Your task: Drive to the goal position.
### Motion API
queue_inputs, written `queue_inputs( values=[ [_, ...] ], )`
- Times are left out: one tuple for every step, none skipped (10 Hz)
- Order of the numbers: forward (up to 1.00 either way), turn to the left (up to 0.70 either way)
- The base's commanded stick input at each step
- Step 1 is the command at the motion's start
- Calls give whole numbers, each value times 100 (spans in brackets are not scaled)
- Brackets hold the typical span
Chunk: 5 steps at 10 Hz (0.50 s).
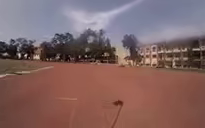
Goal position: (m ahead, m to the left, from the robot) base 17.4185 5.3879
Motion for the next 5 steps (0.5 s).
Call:
queue_inputs(
  values=[
    [70, 0],
    [70, 0],
    [70, 0],
    [70, 0],
    [70, 0]
  ],
)
